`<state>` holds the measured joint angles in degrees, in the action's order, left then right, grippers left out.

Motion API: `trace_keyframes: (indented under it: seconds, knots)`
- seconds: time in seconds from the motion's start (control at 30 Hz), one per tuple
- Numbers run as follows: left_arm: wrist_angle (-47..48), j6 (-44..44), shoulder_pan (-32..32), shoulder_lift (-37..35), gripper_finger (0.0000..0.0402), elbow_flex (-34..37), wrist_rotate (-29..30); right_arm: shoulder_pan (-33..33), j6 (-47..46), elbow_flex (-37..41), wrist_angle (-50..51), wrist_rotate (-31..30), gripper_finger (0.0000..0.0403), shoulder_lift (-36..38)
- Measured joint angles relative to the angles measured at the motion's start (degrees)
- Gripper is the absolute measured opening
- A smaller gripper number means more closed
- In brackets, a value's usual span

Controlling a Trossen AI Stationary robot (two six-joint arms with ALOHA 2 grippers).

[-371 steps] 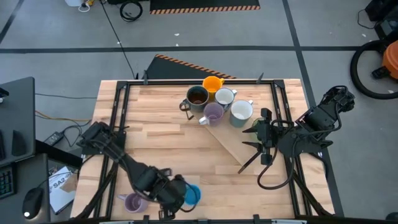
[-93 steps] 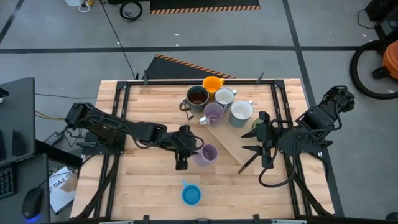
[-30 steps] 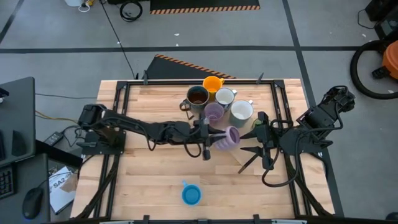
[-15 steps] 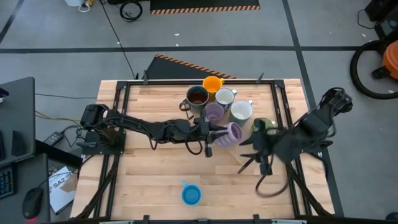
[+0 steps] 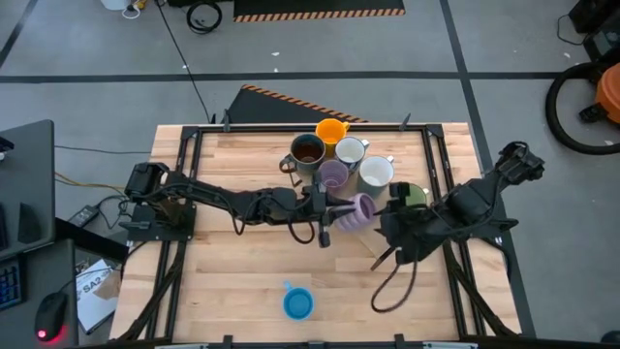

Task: Place coffee mugs
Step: Put the purple mug on the shelf

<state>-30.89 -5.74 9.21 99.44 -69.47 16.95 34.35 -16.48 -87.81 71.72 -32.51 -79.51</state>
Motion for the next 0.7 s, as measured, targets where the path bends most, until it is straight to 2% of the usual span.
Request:
trace_keyframes:
  seconds: [0.23,0.5,0.63,0.7]
  knots:
    - [0.0,0.0,0.0,0.0,0.0061,0.0,0.0,-1.5,2.0,5.6,-1.0,0.5,0.0176,0.3]
    - [-0.2,0.0,0.0,0.0,0.0061,0.0,0.0,-3.7,6.1,12.7,-6.8,-0.2,0.0176,4.1]
    - [-0.9,0.0,0.0,0.0,0.0061,0.0,0.0,-5.8,10.0,15.9,-13.4,2.6,0.0170,5.3]
    - [-1.0,0.0,0.0,0.0,0.0061,0.0,0.0,-6.7,10.8,16.5,-13.5,3.3,0.0161,5.3]
